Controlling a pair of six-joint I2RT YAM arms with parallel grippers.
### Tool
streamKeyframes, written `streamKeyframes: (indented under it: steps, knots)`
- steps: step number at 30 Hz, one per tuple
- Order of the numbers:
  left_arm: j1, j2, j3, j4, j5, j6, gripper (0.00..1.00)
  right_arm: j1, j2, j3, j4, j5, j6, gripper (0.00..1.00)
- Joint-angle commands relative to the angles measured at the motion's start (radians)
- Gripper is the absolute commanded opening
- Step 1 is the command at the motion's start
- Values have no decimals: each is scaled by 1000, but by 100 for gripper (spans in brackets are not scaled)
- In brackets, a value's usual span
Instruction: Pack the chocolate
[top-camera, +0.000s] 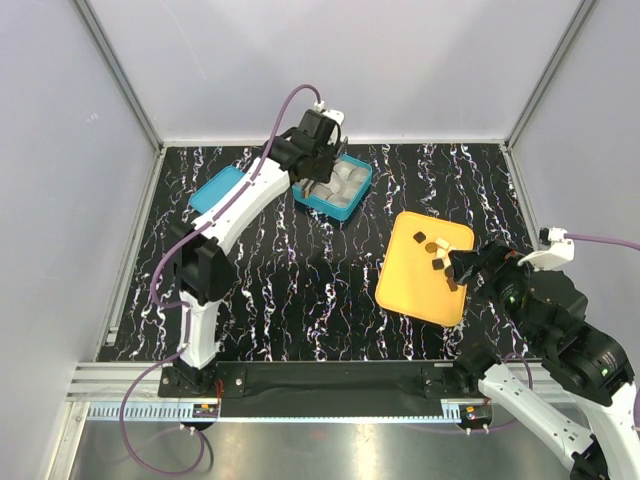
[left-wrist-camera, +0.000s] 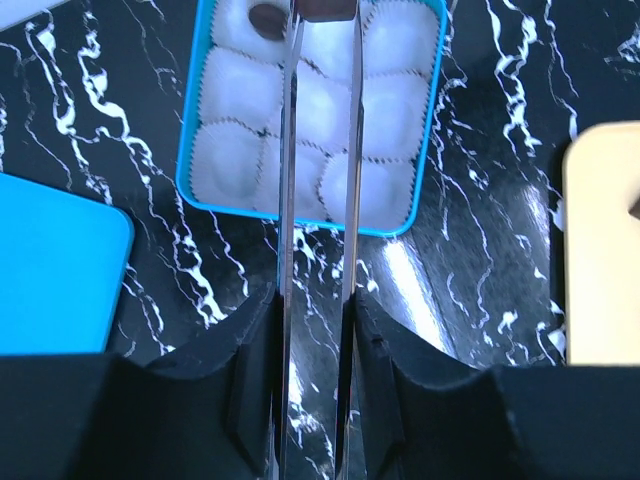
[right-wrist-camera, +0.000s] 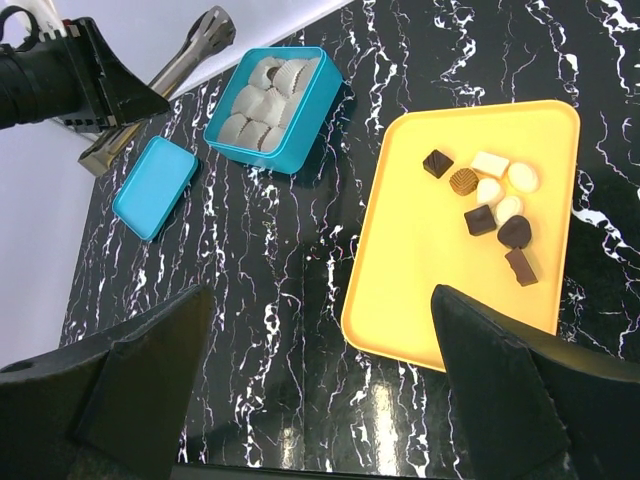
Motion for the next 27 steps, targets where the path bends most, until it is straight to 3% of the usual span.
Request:
streamKeyframes:
  steps: [1, 22, 27]
  knots:
    - [10, 32, 50, 61, 7, 30, 36, 6, 18, 22, 47, 3, -9, 100]
    - [43, 221, 50, 184, 0, 96, 36, 6, 55, -4, 84, 19, -39, 100]
    - [43, 224, 48, 190, -4, 99, 41, 6, 58, -5, 85, 26, -46, 100]
